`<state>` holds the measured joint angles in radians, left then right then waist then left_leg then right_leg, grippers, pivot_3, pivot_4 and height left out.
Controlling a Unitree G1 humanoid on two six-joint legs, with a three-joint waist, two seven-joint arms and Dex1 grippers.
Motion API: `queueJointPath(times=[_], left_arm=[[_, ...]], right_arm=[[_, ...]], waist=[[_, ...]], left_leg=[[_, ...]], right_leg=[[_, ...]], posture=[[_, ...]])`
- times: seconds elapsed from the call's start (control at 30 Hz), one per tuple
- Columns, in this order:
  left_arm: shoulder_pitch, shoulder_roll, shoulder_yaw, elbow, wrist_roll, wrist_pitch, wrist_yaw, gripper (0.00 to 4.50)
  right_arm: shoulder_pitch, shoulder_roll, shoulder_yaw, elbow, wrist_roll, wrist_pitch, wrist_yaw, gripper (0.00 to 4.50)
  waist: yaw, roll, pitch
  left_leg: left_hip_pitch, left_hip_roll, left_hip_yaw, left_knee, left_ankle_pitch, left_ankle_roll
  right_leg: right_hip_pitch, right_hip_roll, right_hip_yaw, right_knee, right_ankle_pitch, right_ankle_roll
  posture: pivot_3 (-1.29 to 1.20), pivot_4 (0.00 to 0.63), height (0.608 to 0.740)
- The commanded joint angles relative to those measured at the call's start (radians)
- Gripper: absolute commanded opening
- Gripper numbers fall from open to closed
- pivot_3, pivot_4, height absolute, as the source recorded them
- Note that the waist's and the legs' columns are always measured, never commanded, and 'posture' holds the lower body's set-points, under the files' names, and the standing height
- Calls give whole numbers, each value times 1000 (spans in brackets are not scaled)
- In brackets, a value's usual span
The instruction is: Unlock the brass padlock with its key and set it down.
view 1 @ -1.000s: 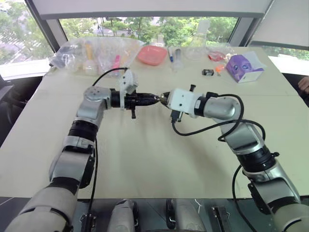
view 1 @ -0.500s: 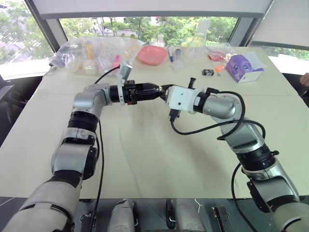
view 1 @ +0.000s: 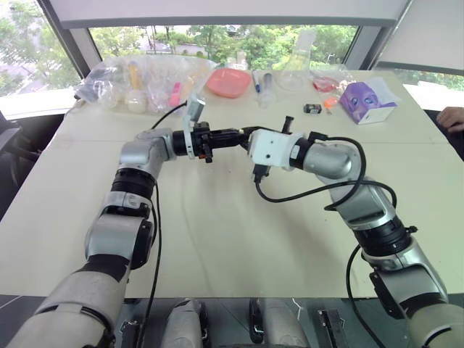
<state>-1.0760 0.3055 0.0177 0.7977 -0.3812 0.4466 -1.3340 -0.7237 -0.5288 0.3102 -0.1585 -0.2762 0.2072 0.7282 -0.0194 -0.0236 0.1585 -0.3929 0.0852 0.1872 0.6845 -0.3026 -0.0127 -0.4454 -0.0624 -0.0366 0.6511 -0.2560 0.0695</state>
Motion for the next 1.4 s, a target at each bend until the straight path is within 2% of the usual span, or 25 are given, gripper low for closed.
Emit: queueJointPath(times=[0.03, 0.1, 0.17, 0.2, 0.3, 0.43, 0.53, 1.17, 1.4], left_arm=[[-30, 10, 9, -2, 12, -29, 8, 43], [-28, 10, 13, -3, 8, -30, 9, 0], [-22, 11, 20, -6, 0, -24, 9, 0], [-19, 14, 28, -10, -7, -16, 11, 0], [-10, 18, 39, -21, -20, -2, 12, 0], [0, 21, 45, -49, -36, 27, 1, 0], [7, 20, 47, -74, -45, 49, -5, 0], [47, 29, 41, -219, -78, 115, -22, 0], [52, 27, 41, -226, -80, 109, -27, 0]], right_arm=[[-16, 5, -24, -33, 4, -10, -6, 674], [-11, 7, -28, -33, 11, 0, -1, 1746], [-2, 2, -32, -43, -5, 23, -12, 2631], [19, -6, -48, -69, -3, 42, -16, 2890], [75, 21, -113, -163, 58, 136, -29, 2890], [99, 160, -254, -299, 207, 364, -97, 2890], [96, 188, -298, -325, 218, 427, -152, 2890], [97, 117, -191, -191, 244, 406, -155, 2890], [95, 114, -206, -194, 361, 524, -83, 2890]], waist=[[0, 0, 0], [0, 0, 0], [0, 0, 0], [0, 0, 0], [3, 0, 0], [0, 0, 0], [1, 0, 0], [0, 0, 0], [2, 0, 0]], left_leg=[[0, 0, 0, 0, 0, 0], [0, 0, 0, 0, 0, 0], [0, 0, 0, 0, 0, 0], [0, 0, 0, 0, 0, 0], [0, 0, 0, 0, 0, 0], [0, 0, -1, 0, 0, 0], [0, 0, -1, 0, 0, 0], [0, 0, -1, 0, 0, 0], [0, 0, -1, 0, 0, 0]], right_leg=[[0, 0, 0, 0, 0, 0], [0, 0, 0, 0, 0, 0], [0, 0, 0, 0, 0, 0], [0, 0, 0, 0, 0, 0], [0, 0, 0, 0, 0, 0], [0, 0, 0, 0, 0, 0], [0, 0, 0, 1, 0, 0], [0, 0, 0, 1, 0, 0], [0, 0, 0, 0, 0, 0]], posture=[[0, 150, 733], [0, 150, 733], [0, 150, 733], [0, 150, 733], [0, 150, 733], [0, 150, 733], [0, 150, 733], [0, 150, 733], [0, 150, 733]])
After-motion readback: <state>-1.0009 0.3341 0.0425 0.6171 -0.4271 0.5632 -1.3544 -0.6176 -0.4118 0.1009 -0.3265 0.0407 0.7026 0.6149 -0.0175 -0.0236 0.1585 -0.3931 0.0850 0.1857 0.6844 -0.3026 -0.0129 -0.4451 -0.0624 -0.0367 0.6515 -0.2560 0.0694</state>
